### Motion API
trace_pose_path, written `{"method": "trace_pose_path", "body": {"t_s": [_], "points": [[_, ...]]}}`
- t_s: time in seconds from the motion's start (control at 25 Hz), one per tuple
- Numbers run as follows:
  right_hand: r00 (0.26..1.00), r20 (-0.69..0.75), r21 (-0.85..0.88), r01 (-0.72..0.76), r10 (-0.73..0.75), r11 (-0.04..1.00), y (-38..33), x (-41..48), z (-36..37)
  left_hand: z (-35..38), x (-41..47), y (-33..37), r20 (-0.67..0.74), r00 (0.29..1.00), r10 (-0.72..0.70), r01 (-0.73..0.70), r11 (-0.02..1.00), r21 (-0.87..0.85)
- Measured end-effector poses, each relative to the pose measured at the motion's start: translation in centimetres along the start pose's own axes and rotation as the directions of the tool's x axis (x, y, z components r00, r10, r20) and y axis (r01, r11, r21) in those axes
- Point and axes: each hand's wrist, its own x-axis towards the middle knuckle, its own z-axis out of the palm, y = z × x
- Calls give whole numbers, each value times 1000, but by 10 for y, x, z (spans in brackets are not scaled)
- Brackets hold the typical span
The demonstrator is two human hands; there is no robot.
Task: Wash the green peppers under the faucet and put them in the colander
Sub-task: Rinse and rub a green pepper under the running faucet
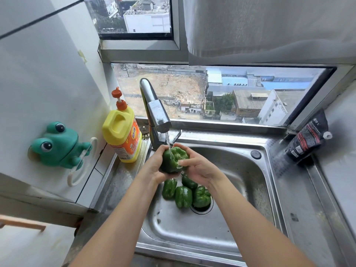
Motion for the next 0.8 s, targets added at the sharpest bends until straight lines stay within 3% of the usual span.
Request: {"method": "trace_pose_path", "body": {"t_s": [0.08, 0.2, 0.32, 0.44, 0.48, 0.56, 0.68, 0.8], "points": [[1000, -20, -119, 0, -2, 993, -3, 1, 0, -1, 1, 3, 36, 999, -33, 34, 999, -31], [979, -184, -428, 0, -87, 904, -5, 4, 7, -3, 4, -1, 56, 997, -59, 62, 997, -49], [901, -309, -752, -35, -304, 658, -5, 8, 19, 0, 4, -9, 124, 992, -26, 27, 1000, -7], [839, -374, -881, -188, -396, 433, -13, 12, 20, 6, 5, -15, 126, 982, 138, -140, 990, 7], [846, -378, -887, -215, -376, 408, -17, 13, 22, 5, 6, -18, 130, 974, 187, -195, 980, 45], [843, -379, -871, -185, -383, 455, -20, 15, 24, 7, 3, -19, 150, 968, 203, -217, 972, 85], [798, -297, -822, 66, -525, 565, -13, 15, 32, 15, -3, -15, 132, 990, 52, -37, 993, -115], [818, -85, -864, 224, -569, 450, -9, 12, 31, 15, -4, -7, 168, 984, -61, 110, 947, -302]]}}
